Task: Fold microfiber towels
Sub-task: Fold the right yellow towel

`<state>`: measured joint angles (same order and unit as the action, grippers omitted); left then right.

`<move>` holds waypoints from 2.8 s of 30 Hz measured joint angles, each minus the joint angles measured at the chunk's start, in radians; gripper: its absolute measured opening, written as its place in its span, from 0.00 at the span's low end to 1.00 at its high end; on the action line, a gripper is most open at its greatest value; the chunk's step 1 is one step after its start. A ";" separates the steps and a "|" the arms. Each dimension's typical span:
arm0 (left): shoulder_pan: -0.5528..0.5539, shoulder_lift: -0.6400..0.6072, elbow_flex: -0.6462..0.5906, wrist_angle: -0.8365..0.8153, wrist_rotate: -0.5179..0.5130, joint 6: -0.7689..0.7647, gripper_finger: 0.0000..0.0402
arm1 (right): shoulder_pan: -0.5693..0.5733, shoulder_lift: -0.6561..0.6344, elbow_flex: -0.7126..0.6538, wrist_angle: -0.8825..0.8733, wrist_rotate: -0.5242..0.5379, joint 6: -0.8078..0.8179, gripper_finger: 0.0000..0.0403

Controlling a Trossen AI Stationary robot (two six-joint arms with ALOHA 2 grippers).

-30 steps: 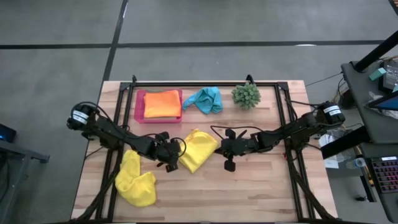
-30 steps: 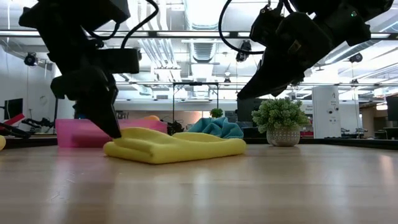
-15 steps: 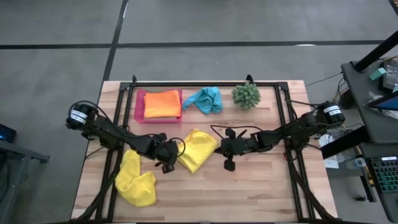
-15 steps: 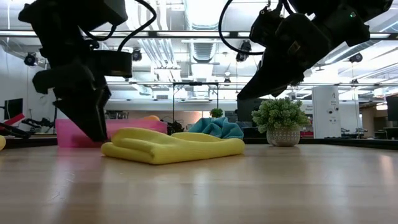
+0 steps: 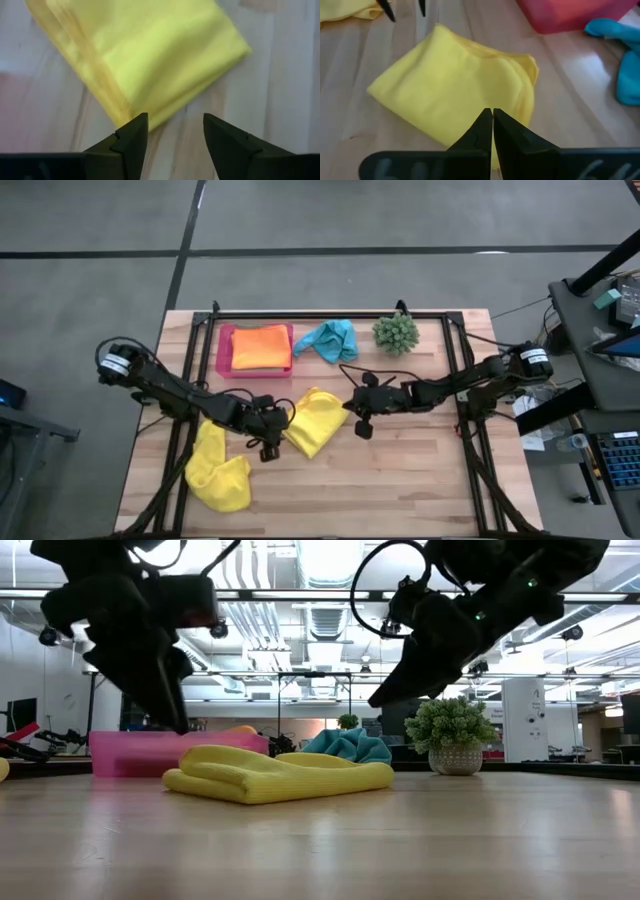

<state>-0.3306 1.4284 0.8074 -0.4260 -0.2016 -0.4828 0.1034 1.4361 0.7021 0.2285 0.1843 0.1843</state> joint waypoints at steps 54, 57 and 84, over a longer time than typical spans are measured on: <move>0.002 0.042 -0.173 0.283 -0.159 -0.155 0.32 | -0.131 0.000 0.007 0.249 -0.132 -0.307 0.02; 0.003 0.042 -0.173 0.285 -0.174 -0.134 0.32 | -0.130 0.000 0.007 0.257 -0.132 -0.307 0.02; 0.007 0.042 -0.173 0.287 -0.205 -0.133 0.32 | -0.130 0.000 0.004 0.248 -0.132 -0.308 0.02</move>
<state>-0.3239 1.4704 0.6346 -0.1387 -0.4064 -0.6155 -0.0269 1.4361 0.7059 0.4767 0.0525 -0.1234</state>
